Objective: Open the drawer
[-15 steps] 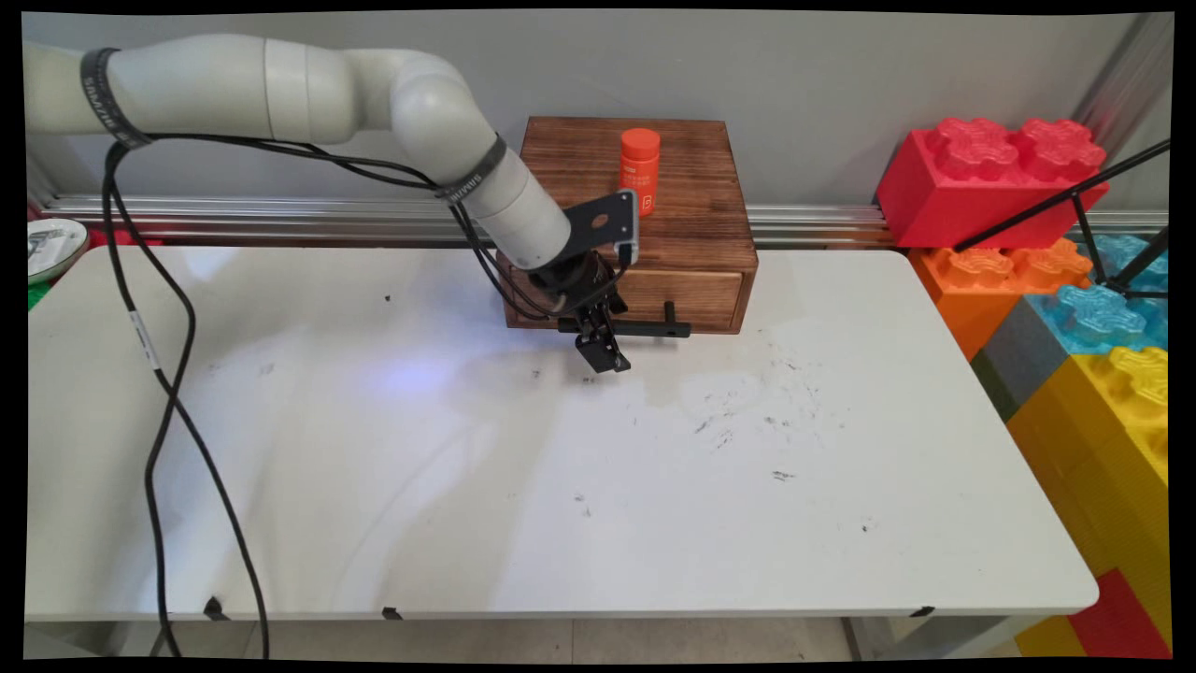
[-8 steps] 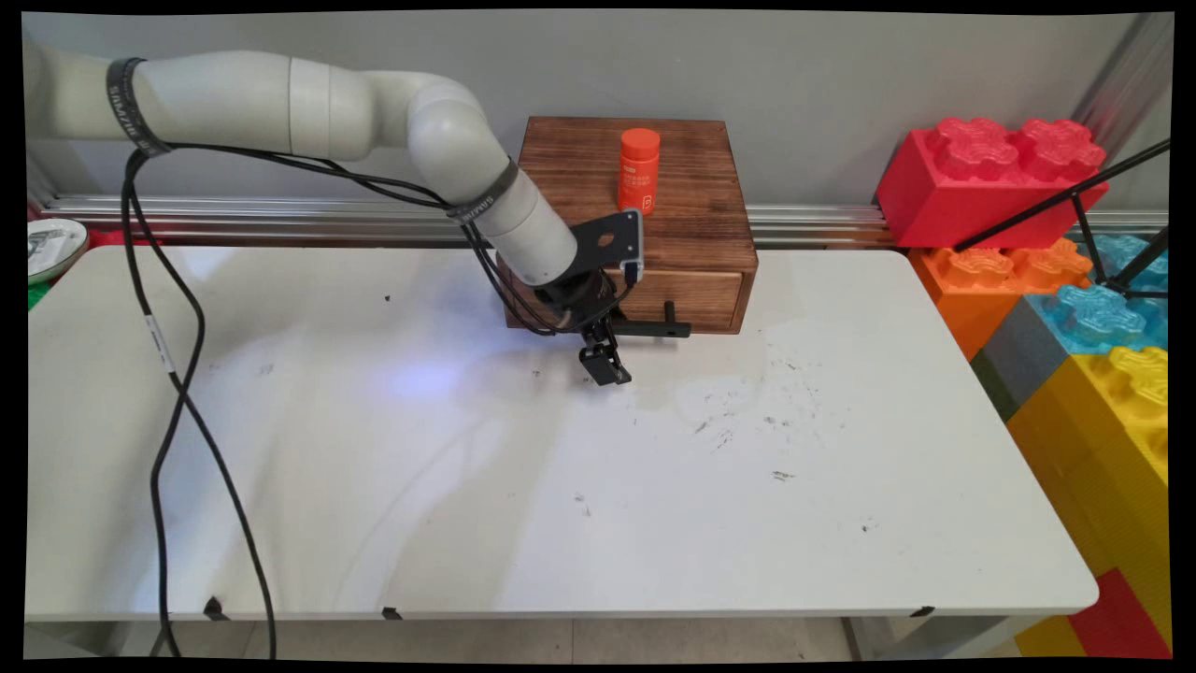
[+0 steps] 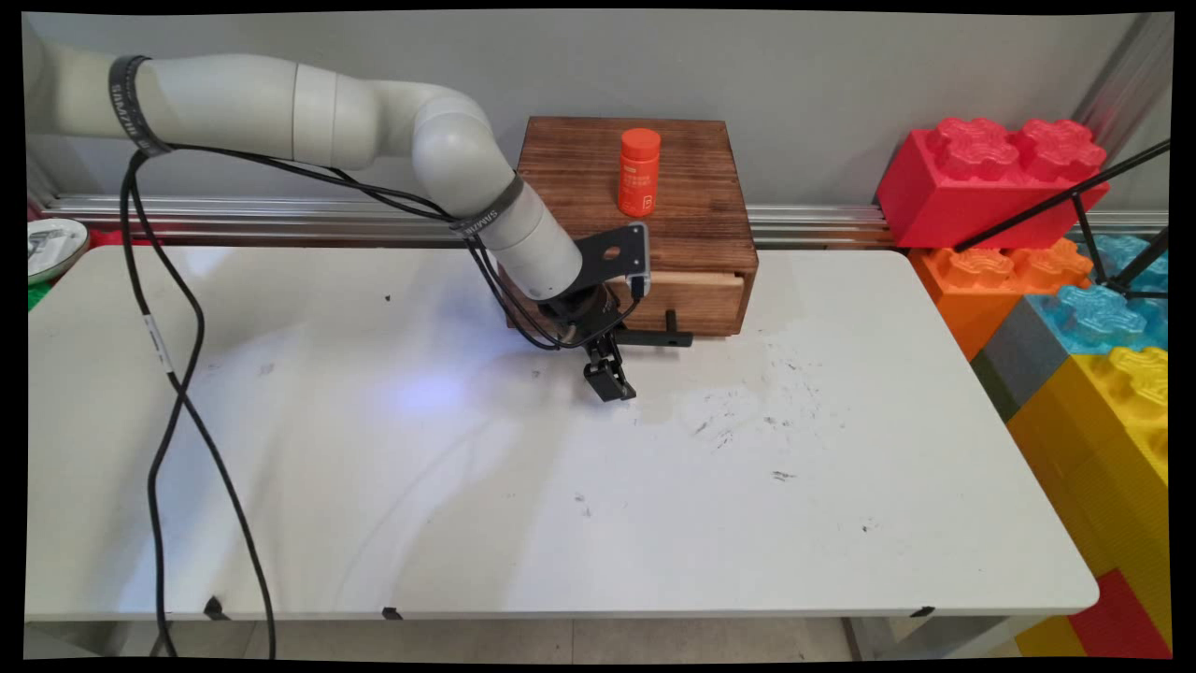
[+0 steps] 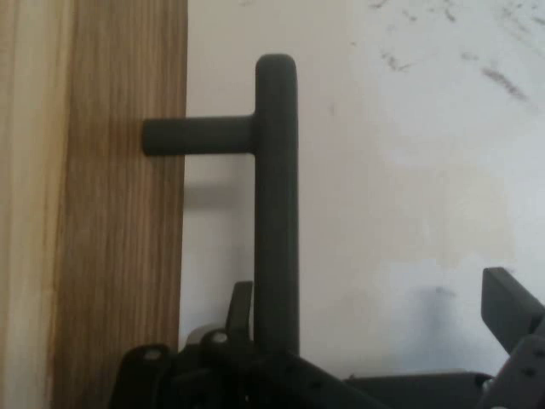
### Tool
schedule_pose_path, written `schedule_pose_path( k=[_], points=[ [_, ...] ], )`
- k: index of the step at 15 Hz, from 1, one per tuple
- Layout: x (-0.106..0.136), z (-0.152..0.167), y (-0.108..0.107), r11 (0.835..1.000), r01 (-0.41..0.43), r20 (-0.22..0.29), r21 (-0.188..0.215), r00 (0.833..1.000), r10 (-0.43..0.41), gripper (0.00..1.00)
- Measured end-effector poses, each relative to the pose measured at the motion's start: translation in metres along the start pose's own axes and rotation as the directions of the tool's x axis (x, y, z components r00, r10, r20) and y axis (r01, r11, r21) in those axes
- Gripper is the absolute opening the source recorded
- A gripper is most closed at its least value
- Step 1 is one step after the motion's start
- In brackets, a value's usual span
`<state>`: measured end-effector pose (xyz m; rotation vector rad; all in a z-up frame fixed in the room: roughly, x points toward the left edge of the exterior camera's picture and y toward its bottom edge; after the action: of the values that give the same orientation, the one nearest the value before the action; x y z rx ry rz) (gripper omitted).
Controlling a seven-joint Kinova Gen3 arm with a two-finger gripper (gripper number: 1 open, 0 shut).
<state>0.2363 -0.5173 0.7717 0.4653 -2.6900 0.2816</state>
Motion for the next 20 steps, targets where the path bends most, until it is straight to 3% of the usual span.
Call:
schedule_pose_path(
  k=[13,20],
  points=[
    [0.005,-0.020,0.044,0.998,-0.022,-0.012,-0.057,1.000,0.021,1.00],
    [0.000,-0.027,0.064,0.998,-0.032,0.000,-0.061,0.999,0.032,1.00]
  ],
)
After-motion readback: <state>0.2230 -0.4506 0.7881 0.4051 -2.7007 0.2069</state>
